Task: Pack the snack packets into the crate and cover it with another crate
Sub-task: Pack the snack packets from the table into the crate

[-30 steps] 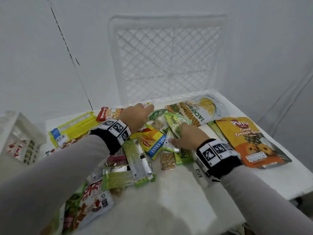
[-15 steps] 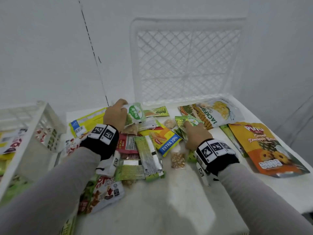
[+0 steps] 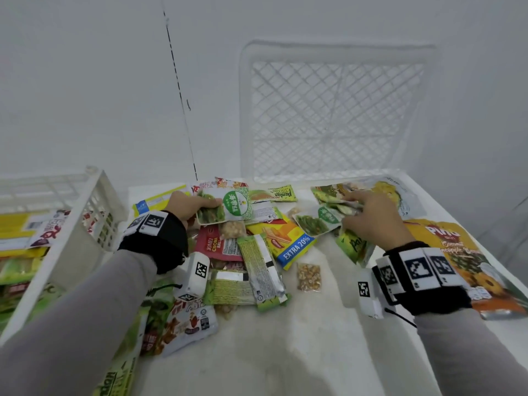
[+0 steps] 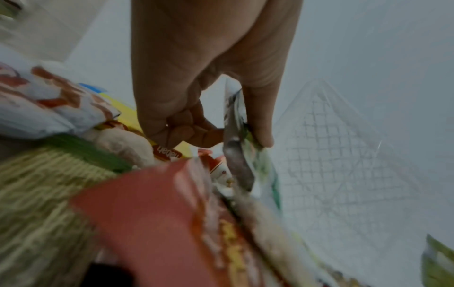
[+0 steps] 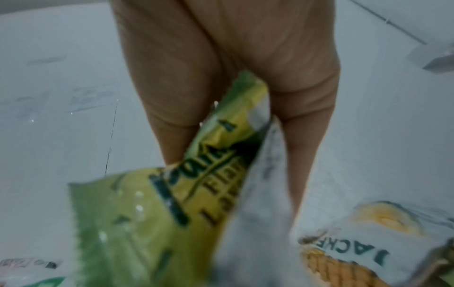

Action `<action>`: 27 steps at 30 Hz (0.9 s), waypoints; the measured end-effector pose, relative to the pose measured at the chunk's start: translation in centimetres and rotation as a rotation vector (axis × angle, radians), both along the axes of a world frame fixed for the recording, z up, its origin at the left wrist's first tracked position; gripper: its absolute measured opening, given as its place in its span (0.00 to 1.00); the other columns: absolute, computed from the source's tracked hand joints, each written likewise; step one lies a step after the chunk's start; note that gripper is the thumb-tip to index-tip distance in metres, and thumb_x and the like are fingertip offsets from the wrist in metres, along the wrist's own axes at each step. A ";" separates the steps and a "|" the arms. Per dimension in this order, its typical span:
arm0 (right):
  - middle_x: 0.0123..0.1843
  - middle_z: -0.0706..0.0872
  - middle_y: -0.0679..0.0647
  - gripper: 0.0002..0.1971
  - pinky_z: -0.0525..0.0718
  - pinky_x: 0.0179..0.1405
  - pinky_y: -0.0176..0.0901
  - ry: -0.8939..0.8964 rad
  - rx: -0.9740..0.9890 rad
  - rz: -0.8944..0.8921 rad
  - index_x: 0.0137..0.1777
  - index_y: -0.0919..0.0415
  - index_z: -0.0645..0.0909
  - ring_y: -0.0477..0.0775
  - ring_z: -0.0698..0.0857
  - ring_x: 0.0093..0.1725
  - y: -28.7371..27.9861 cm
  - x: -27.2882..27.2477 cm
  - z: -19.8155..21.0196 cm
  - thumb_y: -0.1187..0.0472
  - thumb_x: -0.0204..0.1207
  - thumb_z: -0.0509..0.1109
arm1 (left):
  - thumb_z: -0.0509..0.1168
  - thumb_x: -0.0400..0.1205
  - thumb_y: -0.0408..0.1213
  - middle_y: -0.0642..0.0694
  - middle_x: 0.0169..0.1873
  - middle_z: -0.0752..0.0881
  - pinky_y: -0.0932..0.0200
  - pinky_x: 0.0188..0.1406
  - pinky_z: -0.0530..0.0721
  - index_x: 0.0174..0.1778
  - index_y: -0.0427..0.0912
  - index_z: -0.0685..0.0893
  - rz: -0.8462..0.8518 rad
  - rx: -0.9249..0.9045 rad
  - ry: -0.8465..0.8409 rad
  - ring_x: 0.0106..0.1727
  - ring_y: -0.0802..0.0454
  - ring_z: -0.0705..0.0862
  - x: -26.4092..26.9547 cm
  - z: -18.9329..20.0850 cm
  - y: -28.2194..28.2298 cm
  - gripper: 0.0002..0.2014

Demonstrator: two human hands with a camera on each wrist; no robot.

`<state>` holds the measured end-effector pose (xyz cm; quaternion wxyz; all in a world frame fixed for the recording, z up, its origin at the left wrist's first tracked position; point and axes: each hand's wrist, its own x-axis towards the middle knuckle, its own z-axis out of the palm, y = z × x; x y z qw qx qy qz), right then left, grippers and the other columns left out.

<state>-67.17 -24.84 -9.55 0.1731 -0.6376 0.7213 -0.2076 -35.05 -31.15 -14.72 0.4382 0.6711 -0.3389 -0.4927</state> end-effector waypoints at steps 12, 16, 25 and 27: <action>0.54 0.87 0.56 0.14 0.80 0.49 0.42 -0.303 0.174 0.220 0.63 0.59 0.82 0.55 0.82 0.49 1.9 8.7 -4.5 0.63 0.80 0.62 | 0.65 0.80 0.39 0.36 0.49 0.88 0.43 0.40 0.89 0.52 0.36 0.83 -0.060 0.151 0.564 0.49 0.37 0.87 -4.7 1.1 11.5 0.11; 0.58 0.85 0.54 0.16 0.82 0.59 0.55 -0.655 0.302 0.216 0.68 0.55 0.78 0.56 0.84 0.57 2.4 8.9 -5.0 0.64 0.84 0.57 | 0.63 0.82 0.41 0.34 0.57 0.84 0.44 0.48 0.86 0.64 0.33 0.79 -0.095 0.175 0.643 0.57 0.37 0.83 -5.6 0.2 11.1 0.19; 0.55 0.89 0.61 0.16 0.88 0.42 0.42 -1.110 0.281 0.216 0.63 0.67 0.81 0.56 0.89 0.50 4.2 10.2 -3.9 0.65 0.85 0.55 | 0.63 0.83 0.40 0.34 0.60 0.85 0.43 0.53 0.86 0.67 0.33 0.78 -0.190 0.197 0.694 0.58 0.38 0.86 -7.1 0.8 11.2 0.19; 0.58 0.88 0.64 0.16 0.89 0.47 0.46 -1.129 0.228 0.226 0.65 0.68 0.80 0.60 0.88 0.54 4.5 10.5 -2.9 0.64 0.85 0.55 | 0.63 0.82 0.39 0.34 0.58 0.86 0.46 0.45 0.89 0.63 0.33 0.80 -0.199 0.153 0.686 0.51 0.41 0.88 -6.9 1.7 11.3 0.17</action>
